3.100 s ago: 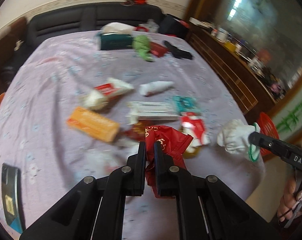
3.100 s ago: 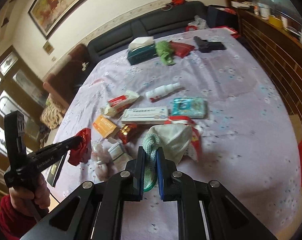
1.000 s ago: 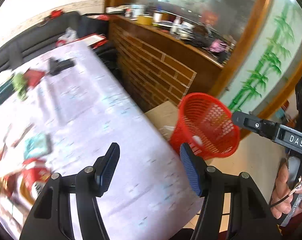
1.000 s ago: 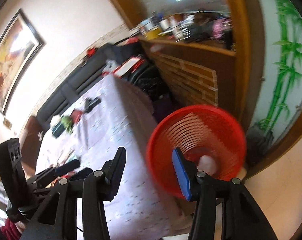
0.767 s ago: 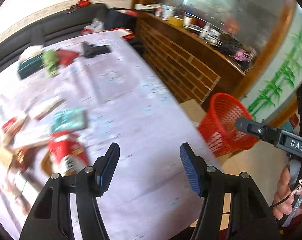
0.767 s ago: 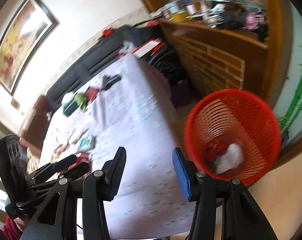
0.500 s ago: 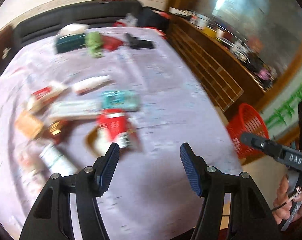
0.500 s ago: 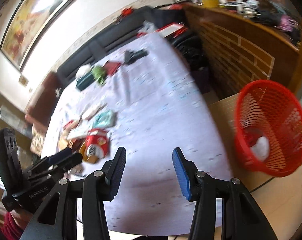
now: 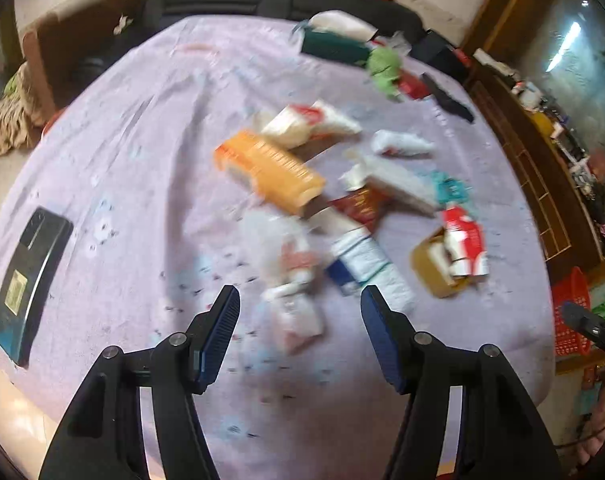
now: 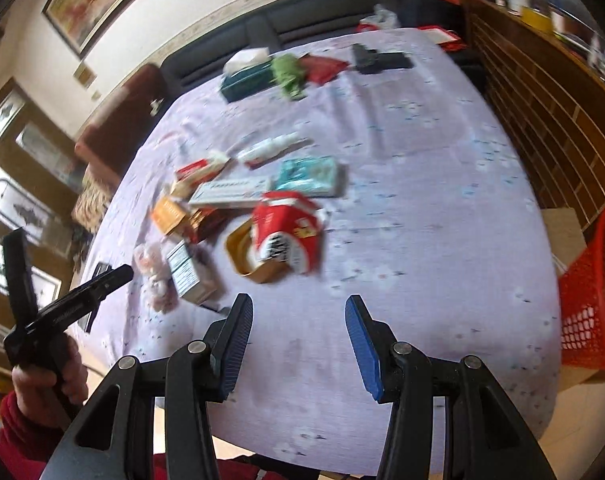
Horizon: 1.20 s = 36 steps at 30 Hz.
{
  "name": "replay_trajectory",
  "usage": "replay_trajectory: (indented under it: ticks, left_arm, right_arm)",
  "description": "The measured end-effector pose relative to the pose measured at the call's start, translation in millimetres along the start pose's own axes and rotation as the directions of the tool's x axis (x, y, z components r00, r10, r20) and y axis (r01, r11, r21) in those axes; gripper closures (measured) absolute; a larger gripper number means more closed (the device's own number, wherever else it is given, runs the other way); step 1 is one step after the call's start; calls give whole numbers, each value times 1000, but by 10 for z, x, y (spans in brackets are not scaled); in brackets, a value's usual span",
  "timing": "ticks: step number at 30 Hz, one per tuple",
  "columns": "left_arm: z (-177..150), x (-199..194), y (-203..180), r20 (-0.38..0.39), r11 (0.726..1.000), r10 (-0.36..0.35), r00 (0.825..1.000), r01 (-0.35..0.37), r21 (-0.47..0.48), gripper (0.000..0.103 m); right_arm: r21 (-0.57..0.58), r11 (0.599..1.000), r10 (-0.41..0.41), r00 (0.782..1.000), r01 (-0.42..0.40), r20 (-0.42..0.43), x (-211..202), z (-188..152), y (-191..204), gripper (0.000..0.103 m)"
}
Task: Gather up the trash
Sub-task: 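Return to the table and grasp the white plastic bag with the left gripper, then grasp the white-blue medicine box with the right gripper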
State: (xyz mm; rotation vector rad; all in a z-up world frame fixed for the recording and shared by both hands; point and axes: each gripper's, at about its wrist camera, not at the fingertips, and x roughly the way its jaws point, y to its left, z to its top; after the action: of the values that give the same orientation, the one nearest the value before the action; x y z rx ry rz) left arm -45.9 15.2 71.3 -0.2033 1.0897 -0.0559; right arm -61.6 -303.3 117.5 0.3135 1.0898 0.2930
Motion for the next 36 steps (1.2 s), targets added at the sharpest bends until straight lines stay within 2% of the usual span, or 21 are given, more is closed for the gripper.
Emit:
replay_trajectory:
  ticks: [7,10,11,13,14,19,24,28,32,34,35,36]
  left_arm:
    - [30,418,32,-65,997,25,998,-21,71,41]
    - [82,574,39,-93,996,12,996,-4,86,43]
    - [91,611,45,-98,996,21,995,-12,89,52]
    - [105,620,44,-87,993,13,996,-3,114,61]
    - [102,616,56,-89,993,5,996,6,121,73]
    - [125,475,196,-71,993,-32,997,40,112,73]
    - [127,280,316,-35,994,-18,999,21,111,73]
    - [84,163,383,-14,994,-6,1000,8,109,73]
    - [21,88,353,3,992,2,1000,-3,123,73]
    - [-23,64,309,12,990,6,1000,-7,138,73]
    - [-41,61,286,13,989,6,1000,-8,146,73]
    - [-62,57,250,14,988,4,1000,-7,155,73]
  right_arm:
    - [-78,997,-2,1000,1,-16,194,24,364,51]
    - [-100,995,1,1000,-4,-26,285,30,504,51]
    - [-105,994,3,1000,-6,-30,298,26,538,51]
    - [-123,992,6,999,-11,-42,360,33,618,51]
    - [-138,990,5,999,-12,-50,401,42,674,50]
    - [-203,979,12,997,-28,-77,588,76,914,46]
    - [-306,951,10,992,-47,-123,942,105,1226,44]
    - [-381,924,-18,989,-40,-147,1267,130,1445,44]
    - [-432,902,-82,984,5,-160,1584,103,1558,44]
    - [-430,903,-95,981,12,-172,1655,79,1550,52]
    - [-422,907,-86,979,1,-185,1663,62,1544,65]
    - [-413,911,-78,979,-6,-186,1640,49,1539,65]
